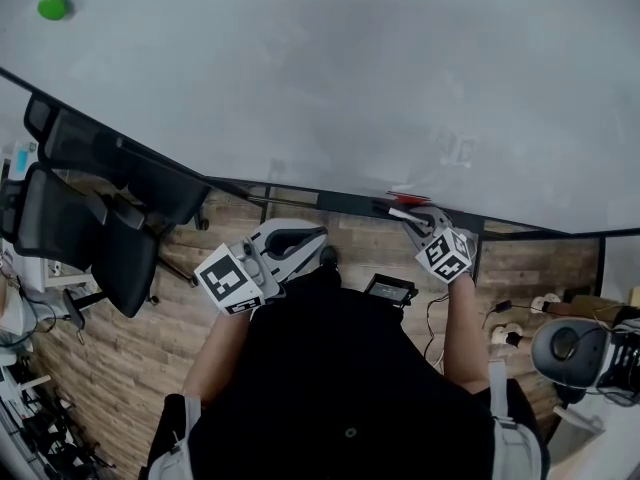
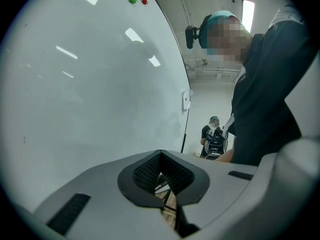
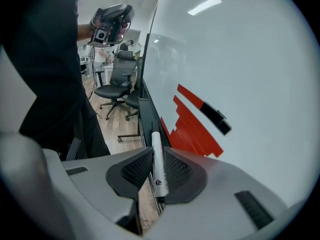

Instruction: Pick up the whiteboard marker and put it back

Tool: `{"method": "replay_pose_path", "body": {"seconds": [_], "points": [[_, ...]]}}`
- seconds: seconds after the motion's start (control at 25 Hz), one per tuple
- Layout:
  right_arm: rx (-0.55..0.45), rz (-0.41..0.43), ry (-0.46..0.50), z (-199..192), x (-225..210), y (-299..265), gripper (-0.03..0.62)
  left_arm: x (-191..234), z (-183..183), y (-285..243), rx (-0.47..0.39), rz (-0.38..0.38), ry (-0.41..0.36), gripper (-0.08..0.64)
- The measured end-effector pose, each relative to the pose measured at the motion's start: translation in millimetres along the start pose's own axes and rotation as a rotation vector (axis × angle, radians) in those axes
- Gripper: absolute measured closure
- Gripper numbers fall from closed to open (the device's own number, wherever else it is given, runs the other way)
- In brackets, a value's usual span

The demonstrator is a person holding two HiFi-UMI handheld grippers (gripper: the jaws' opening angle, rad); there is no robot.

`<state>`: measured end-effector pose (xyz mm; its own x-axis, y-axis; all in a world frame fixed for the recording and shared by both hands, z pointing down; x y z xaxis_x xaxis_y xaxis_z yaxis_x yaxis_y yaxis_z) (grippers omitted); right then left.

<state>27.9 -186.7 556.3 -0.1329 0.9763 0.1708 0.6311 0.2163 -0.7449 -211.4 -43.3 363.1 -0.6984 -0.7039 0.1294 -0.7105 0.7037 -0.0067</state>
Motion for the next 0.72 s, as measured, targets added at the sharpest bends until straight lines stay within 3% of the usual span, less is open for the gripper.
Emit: {"method": "replay_pose_path", "body": {"seconds": [0.72], "points": [[0.023, 0.001, -0.032, -8.2, -0.2, -7.6, 0.515, -12.6, -4.2, 7.4, -0.014, 0.037, 0.007, 0.554]]}}
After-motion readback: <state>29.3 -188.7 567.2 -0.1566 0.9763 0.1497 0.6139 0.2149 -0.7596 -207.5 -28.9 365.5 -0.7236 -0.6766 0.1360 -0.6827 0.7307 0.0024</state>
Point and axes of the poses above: the fingertips, and each gripper's own axes: y backward along the fingers, x to its left, z out of its top, the point moved 7 cm from there along y, backward along the fingers, and after that the axes turned 6 degrees about -y, right-handed, at the moved point
